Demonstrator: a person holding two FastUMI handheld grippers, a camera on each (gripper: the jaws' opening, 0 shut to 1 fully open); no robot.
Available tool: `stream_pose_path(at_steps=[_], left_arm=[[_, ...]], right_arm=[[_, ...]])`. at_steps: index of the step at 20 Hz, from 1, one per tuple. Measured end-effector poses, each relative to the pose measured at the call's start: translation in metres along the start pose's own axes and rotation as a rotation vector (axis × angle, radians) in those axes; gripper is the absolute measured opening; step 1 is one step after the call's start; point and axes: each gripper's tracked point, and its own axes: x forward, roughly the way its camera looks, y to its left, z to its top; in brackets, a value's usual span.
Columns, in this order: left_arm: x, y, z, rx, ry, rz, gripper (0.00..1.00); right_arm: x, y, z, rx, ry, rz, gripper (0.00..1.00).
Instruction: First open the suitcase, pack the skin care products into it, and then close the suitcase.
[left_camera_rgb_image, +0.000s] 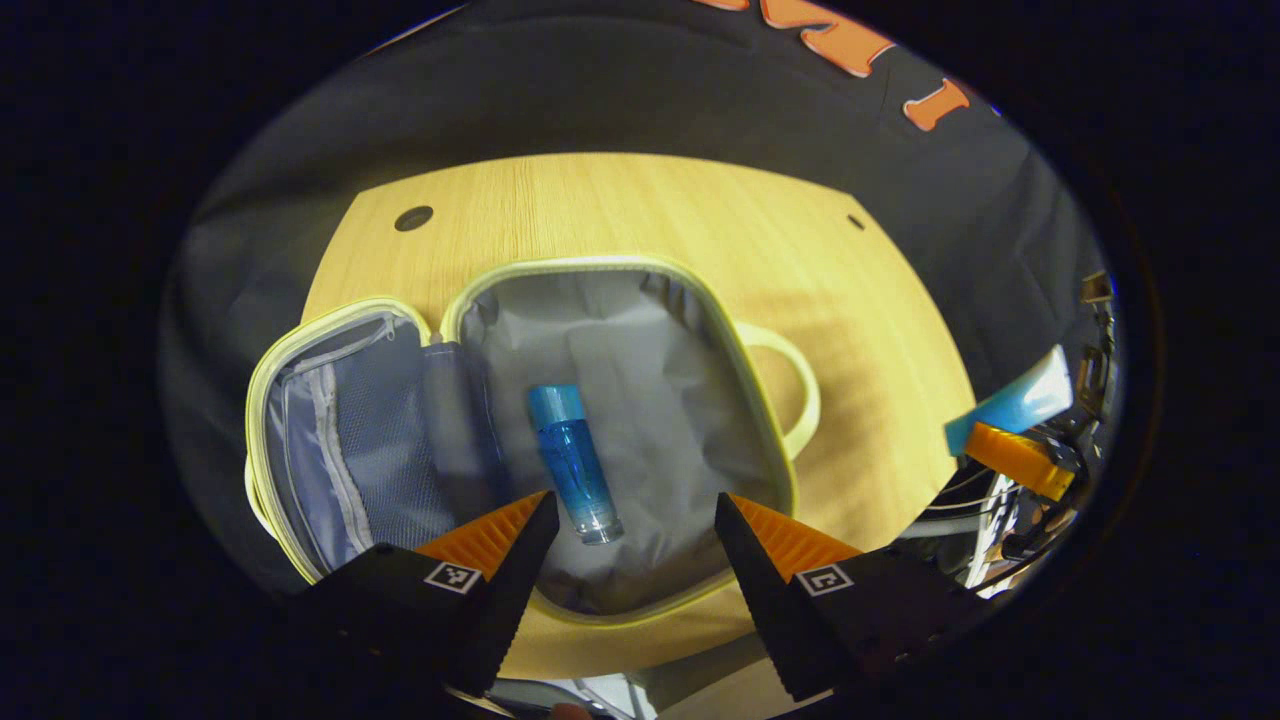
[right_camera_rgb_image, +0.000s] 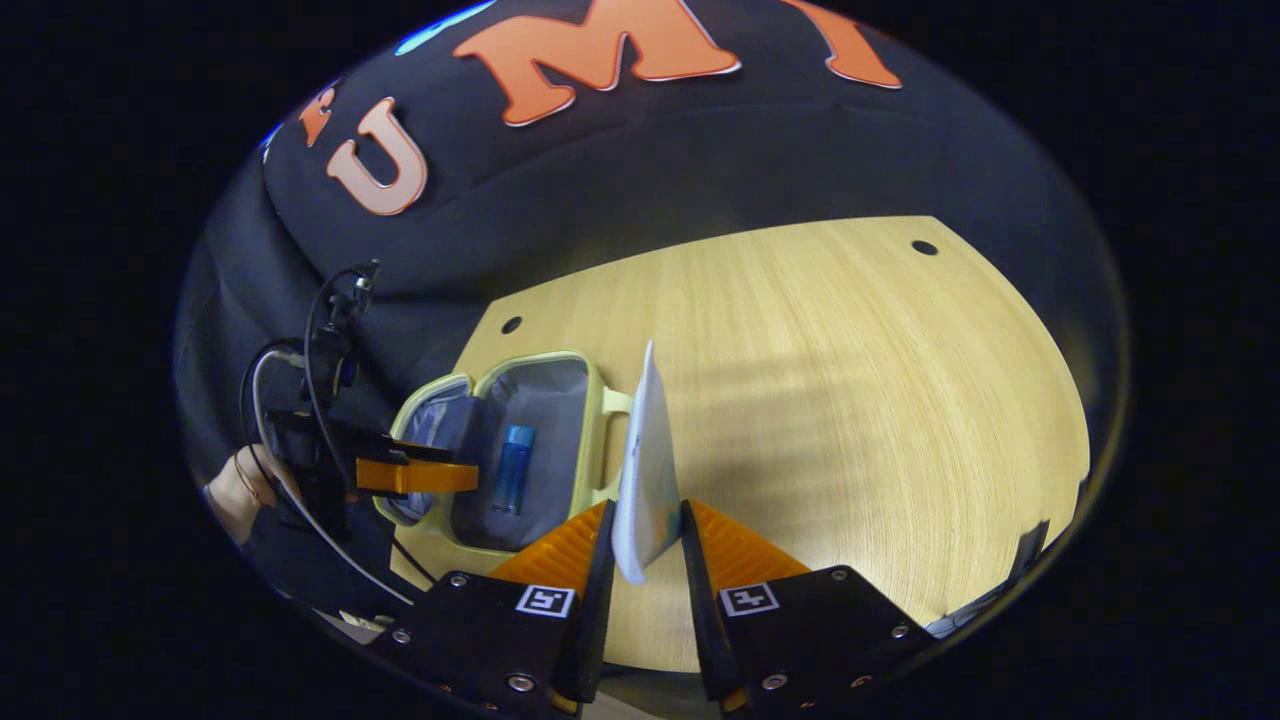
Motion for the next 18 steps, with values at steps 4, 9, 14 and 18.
stream_pose_path(at_steps=[4,9,14,18], left_arm=[[-0.05,0.009,-0.013,-0.072,-0.114,-0.079,0.98],[-0.107,0.063,-0.048,-0.189,-0.221,-0.039,0.98],[-0.14,0.129,-0.1,-0.329,-0.262,0.054,0.98],[-0.151,0.163,-0.137,-0.407,-0.252,0.109,0.98]], right_arm=[[0.003,0.049,0.051,-0.073,0.017,0.096,0.39],[0.033,0.103,0.075,-0.138,0.109,0.163,0.39],[0.096,0.116,0.046,-0.172,0.265,0.127,0.39],[0.142,0.112,0.003,-0.227,0.383,0.07,0.39]])
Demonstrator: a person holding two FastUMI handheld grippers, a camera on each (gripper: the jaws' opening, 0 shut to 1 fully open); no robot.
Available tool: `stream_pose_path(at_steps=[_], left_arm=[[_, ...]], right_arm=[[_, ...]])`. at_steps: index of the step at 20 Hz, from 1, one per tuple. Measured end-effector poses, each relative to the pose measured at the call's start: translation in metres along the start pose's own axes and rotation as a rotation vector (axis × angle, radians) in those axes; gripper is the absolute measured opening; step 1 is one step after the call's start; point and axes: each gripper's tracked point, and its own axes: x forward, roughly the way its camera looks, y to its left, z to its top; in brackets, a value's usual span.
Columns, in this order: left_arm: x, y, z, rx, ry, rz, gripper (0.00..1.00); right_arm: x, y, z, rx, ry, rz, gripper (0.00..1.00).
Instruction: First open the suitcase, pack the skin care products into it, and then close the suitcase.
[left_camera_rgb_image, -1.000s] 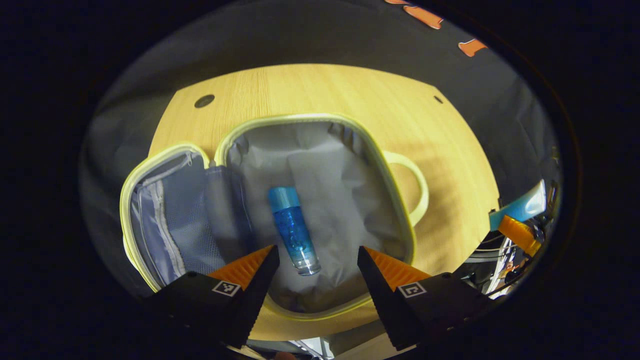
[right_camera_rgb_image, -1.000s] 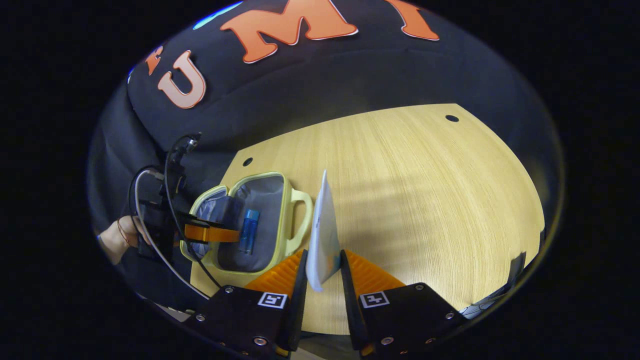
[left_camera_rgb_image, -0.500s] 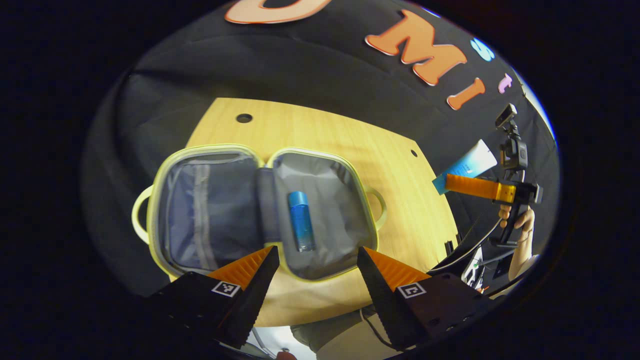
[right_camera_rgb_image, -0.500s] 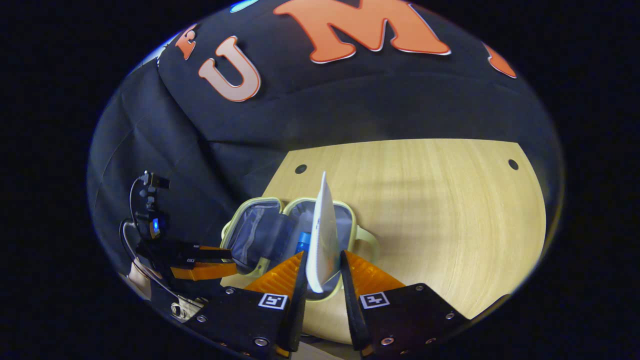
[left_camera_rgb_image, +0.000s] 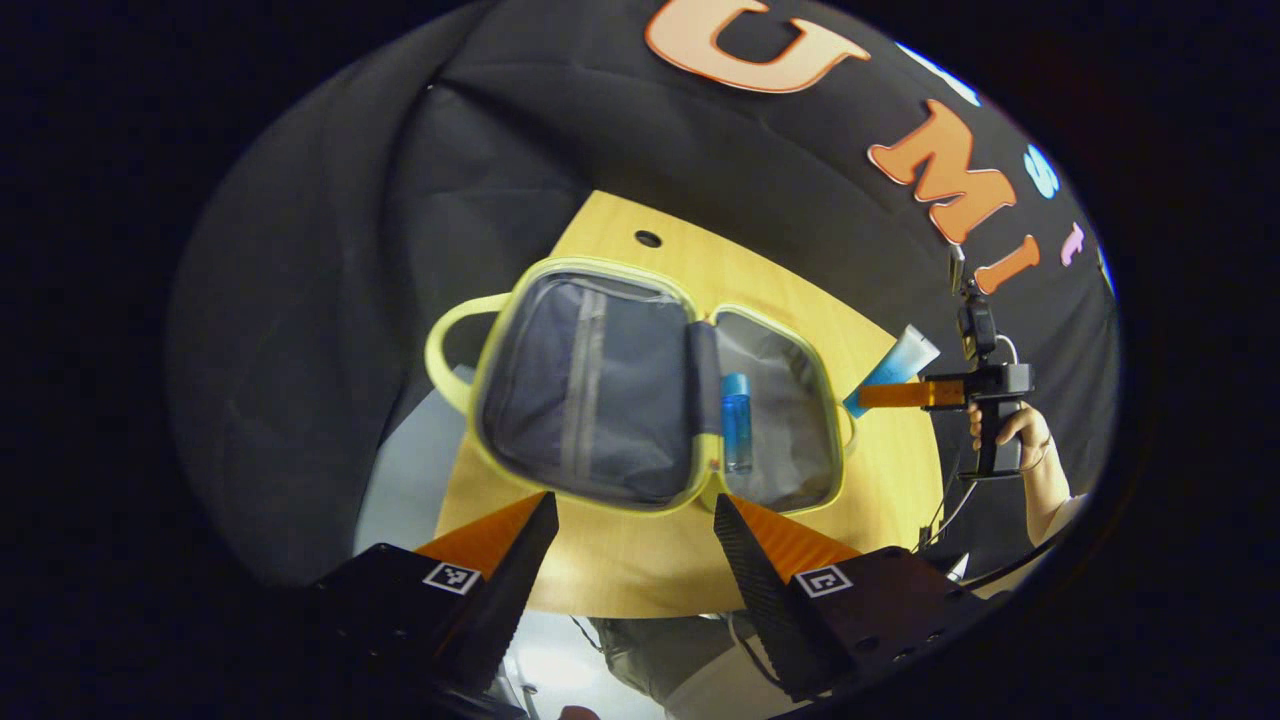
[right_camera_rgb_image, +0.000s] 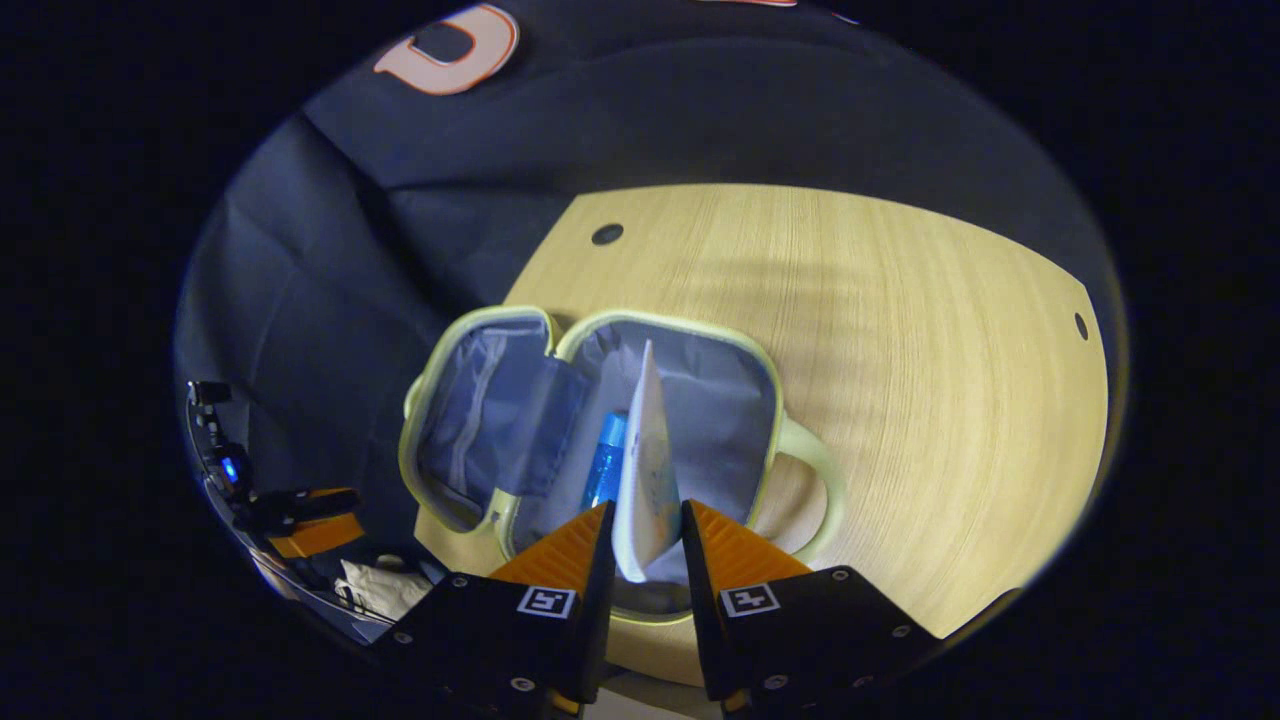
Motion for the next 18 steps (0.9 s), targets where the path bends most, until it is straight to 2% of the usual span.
stream_pose_path(at_steps=[3,4,5,6,9,12,13,14,16,17,18], left_arm=[[-0.008,0.023,-0.006,-0.023,0.003,0.03,0.98],[-0.009,0.028,-0.008,-0.033,0.004,0.031,0.98],[-0.009,0.034,-0.01,-0.041,0.004,0.029,0.98],[-0.009,0.04,-0.013,-0.046,0.006,0.031,0.98],[-0.014,0.038,-0.016,-0.051,0.028,0.041,0.98],[-0.011,0.036,-0.016,-0.064,0.034,0.038,0.98],[-0.007,0.038,-0.018,-0.069,0.034,0.039,0.98],[-0.002,0.041,-0.017,-0.074,0.032,0.041,0.98],[0.004,0.046,-0.014,-0.081,0.023,0.046,0.98],[0.006,0.05,-0.011,-0.082,0.02,0.053,0.98],[0.009,0.056,-0.01,-0.086,0.019,0.063,0.98]], right_arm=[[0.035,-0.004,-0.011,-0.012,0.063,-0.043,0.39],[0.044,-0.006,-0.013,-0.012,0.077,-0.053,0.34],[0.049,-0.009,-0.015,-0.011,0.088,-0.068,0.34],[0.054,-0.011,-0.017,-0.009,0.096,-0.08,0.39],[0.065,-0.016,-0.019,0.003,0.114,-0.109,0.41],[0.063,-0.01,-0.015,0.02,0.108,-0.089,0.46],[0.064,-0.009,-0.014,0.025,0.105,-0.089,0.57],[0.063,-0.008,-0.013,0.025,0.098,-0.087,0.59],[0.061,-0.008,-0.013,0.019,0.092,-0.087,0.91],[0.058,-0.008,-0.012,0.013,0.08,-0.086,0.96],[0.055,-0.008,-0.01,0.007,0.064,-0.083,0.96]])
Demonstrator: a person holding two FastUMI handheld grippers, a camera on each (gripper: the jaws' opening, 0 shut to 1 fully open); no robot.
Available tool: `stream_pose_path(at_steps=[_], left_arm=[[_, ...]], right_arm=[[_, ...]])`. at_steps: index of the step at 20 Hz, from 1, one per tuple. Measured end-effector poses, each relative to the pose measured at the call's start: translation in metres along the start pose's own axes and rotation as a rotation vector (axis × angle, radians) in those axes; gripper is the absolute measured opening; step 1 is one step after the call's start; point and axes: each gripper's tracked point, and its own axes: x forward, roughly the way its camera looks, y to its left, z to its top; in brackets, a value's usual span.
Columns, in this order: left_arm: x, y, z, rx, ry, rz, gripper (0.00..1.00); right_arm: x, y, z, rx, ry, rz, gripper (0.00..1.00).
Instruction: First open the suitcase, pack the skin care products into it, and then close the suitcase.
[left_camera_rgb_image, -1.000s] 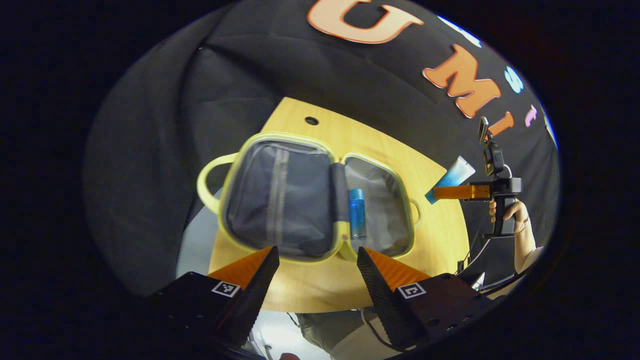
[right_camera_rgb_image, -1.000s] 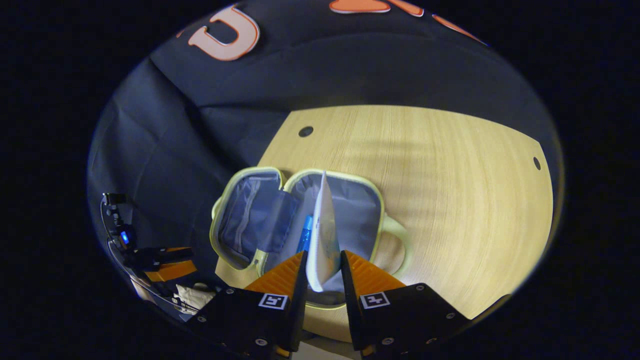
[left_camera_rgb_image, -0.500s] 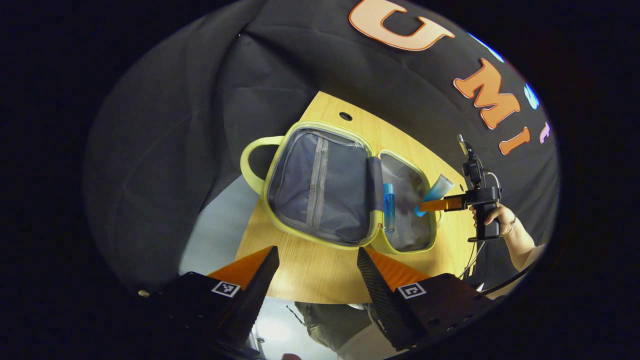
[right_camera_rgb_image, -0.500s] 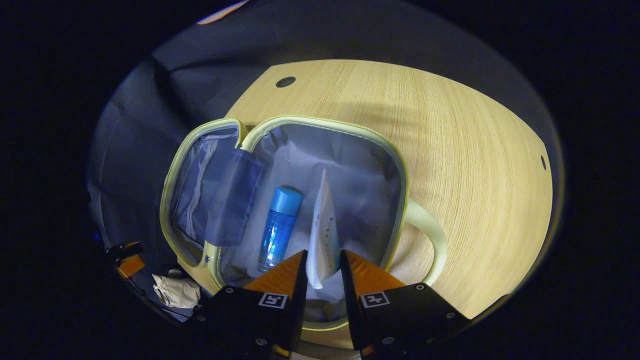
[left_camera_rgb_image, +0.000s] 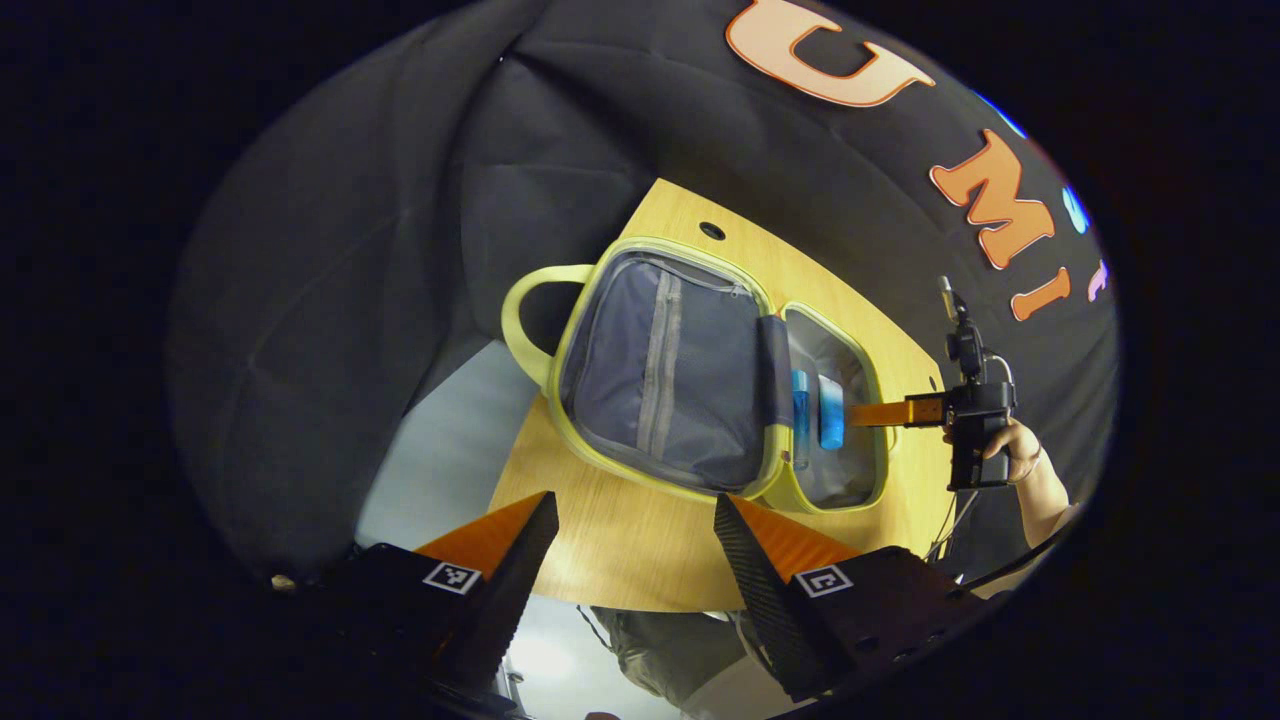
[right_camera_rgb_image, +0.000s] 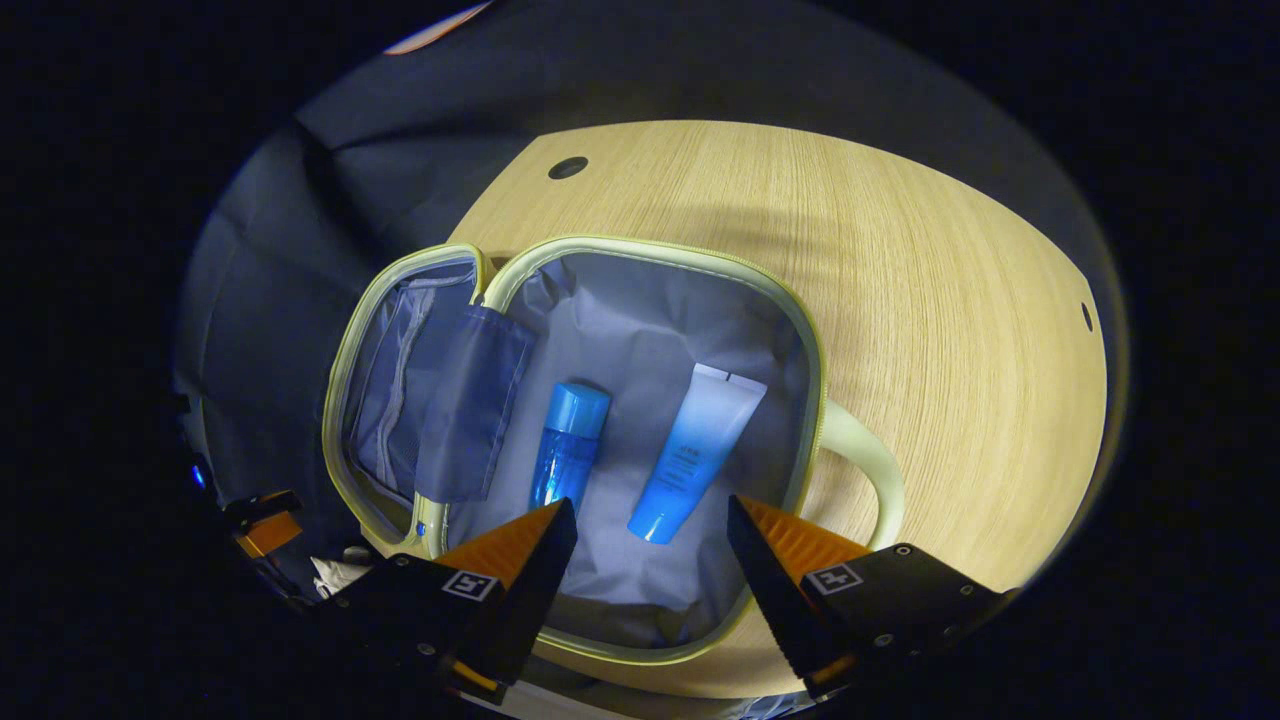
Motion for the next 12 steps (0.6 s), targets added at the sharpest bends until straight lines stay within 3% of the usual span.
stream_pose_path(at_steps=[7,12], left_arm=[[0.036,0.05,0.044,-0.114,-0.114,0.021,0.98],[0.055,0.087,0.105,-0.247,-0.231,-0.032,0.98]], right_arm=[[-0.027,0.008,0.021,-0.025,-0.192,0.062,0.96],[-0.046,-0.004,0.014,-0.039,-0.235,0.03,0.96]])
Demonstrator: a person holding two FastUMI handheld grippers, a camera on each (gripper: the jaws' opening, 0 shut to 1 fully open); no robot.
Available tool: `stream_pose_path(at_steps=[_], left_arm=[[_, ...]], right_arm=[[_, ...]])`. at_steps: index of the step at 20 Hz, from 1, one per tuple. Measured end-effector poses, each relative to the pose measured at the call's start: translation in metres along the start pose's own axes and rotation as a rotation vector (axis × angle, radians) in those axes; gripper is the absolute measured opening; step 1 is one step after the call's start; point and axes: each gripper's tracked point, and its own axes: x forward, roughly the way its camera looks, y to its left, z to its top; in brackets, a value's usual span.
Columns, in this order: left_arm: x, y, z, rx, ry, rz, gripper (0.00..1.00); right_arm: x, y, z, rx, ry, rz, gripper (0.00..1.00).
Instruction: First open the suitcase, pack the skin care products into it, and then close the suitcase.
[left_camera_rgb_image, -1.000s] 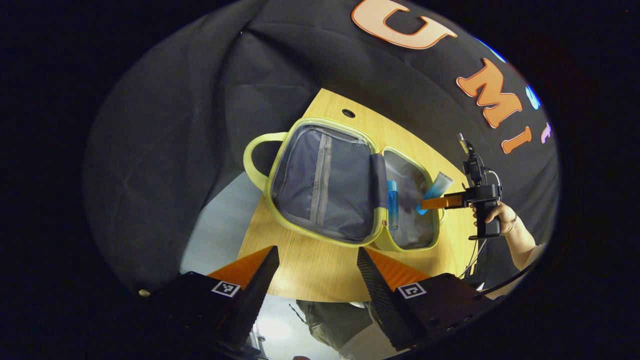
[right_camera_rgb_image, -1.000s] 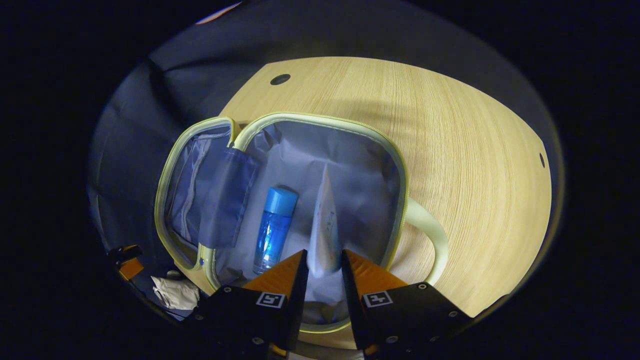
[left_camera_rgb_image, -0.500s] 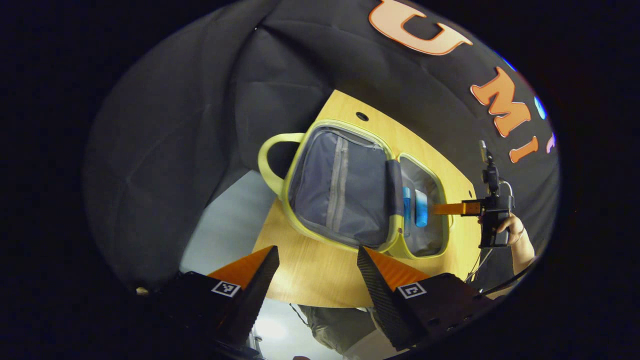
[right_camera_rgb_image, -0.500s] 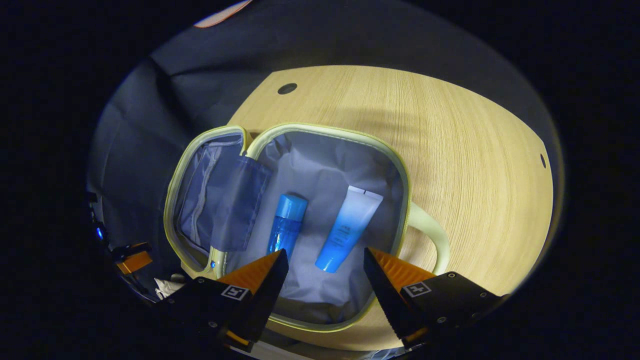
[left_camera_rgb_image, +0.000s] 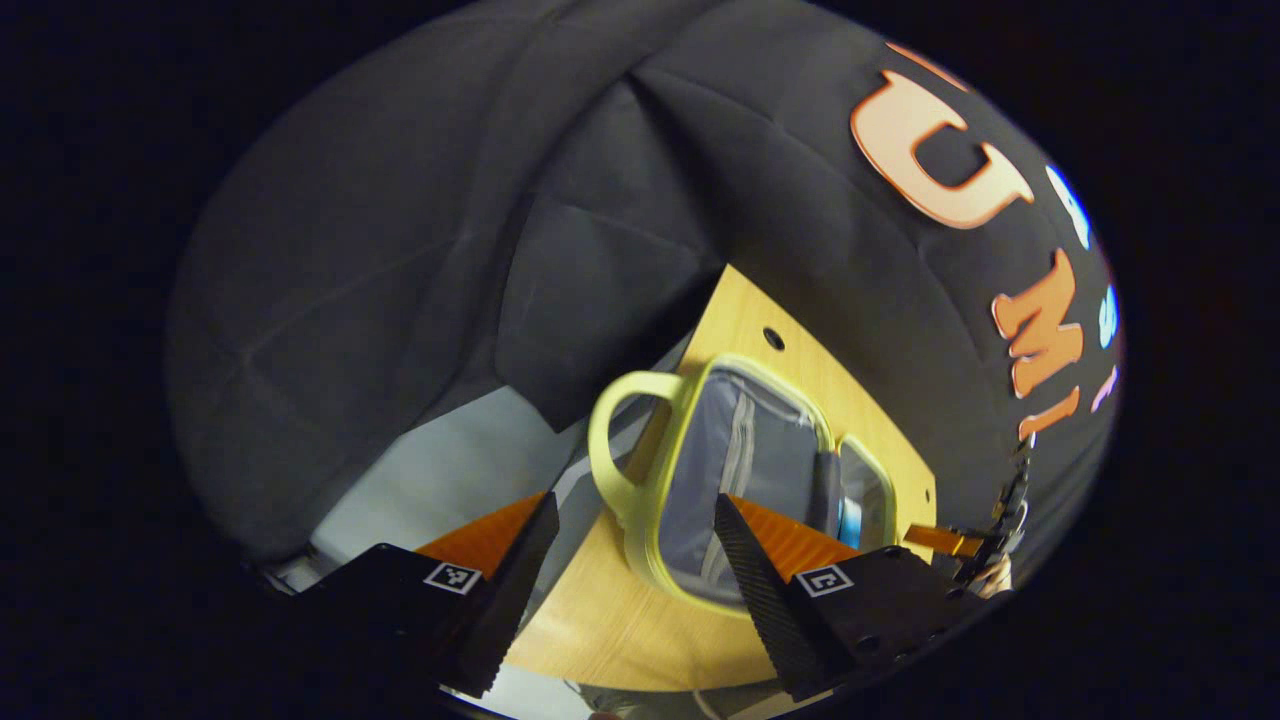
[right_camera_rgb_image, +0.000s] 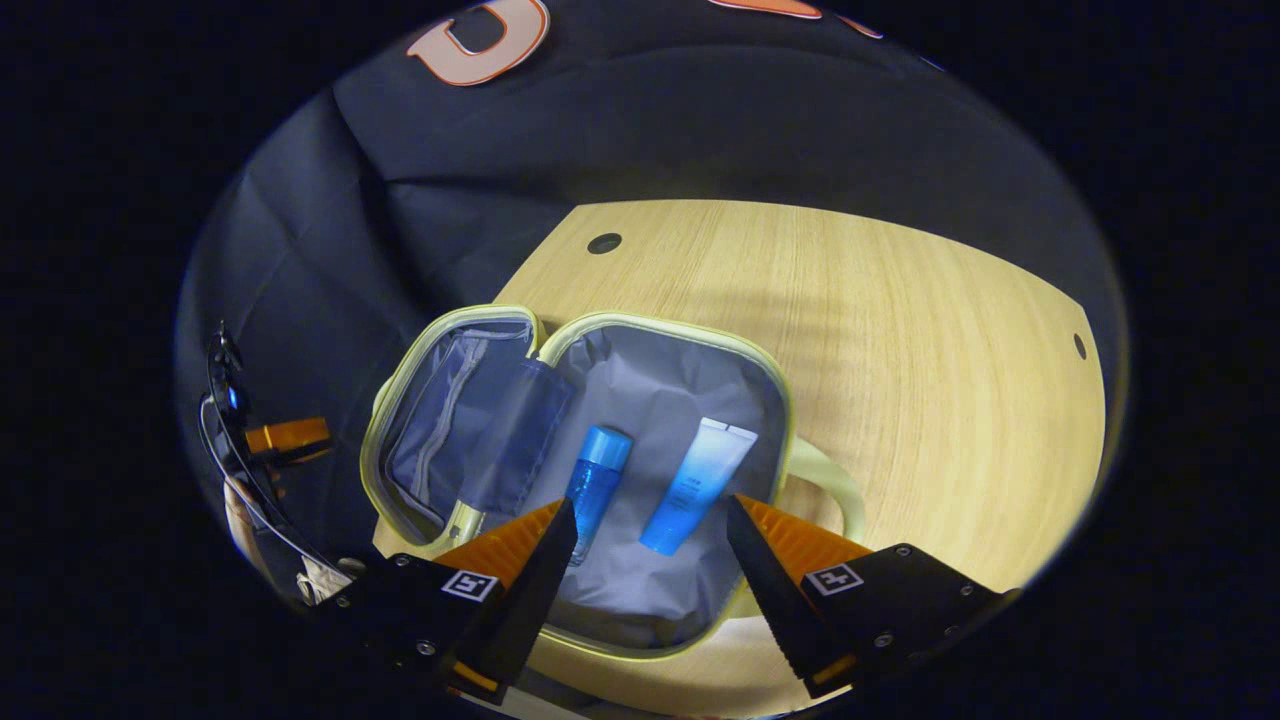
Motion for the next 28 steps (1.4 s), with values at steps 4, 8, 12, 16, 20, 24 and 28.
stream_pose_path(at_steps=[4,8,12,16,20,24,28], left_arm=[[0.048,0.02,0.017,-0.077,0.01,0.0,0.98],[0.092,0.029,0.011,-0.14,0.05,-0.023,0.97],[0.118,0.028,-0.001,-0.236,0.068,0.014,0.65],[0.1,0.017,0.006,-0.088,0.076,0.126,0.12],[0.067,-0.019,0.032,0.088,0.012,0.199,0.11],[0.016,-0.074,0.056,0.19,-0.066,0.204,0.11],[-0.04,-0.144,0.072,0.285,-0.145,0.205,0.11]], right_arm=[[-0.021,-0.013,0.002,0.069,-0.048,0.01,0.96],[-0.036,-0.036,-0.008,0.102,-0.065,-0.04,0.96],[-0.047,-0.056,-0.016,0.16,-0.097,-0.071,0.96],[-0.057,-0.076,-0.028,0.185,-0.105,-0.097,0.96],[-0.066,-0.09,-0.026,0.187,-0.138,-0.113,0.96],[-0.081,-0.098,-0.022,0.158,-0.181,-0.099,0.96],[-0.106,-0.122,-0.014,0.14,-0.244,-0.086,0.96]])
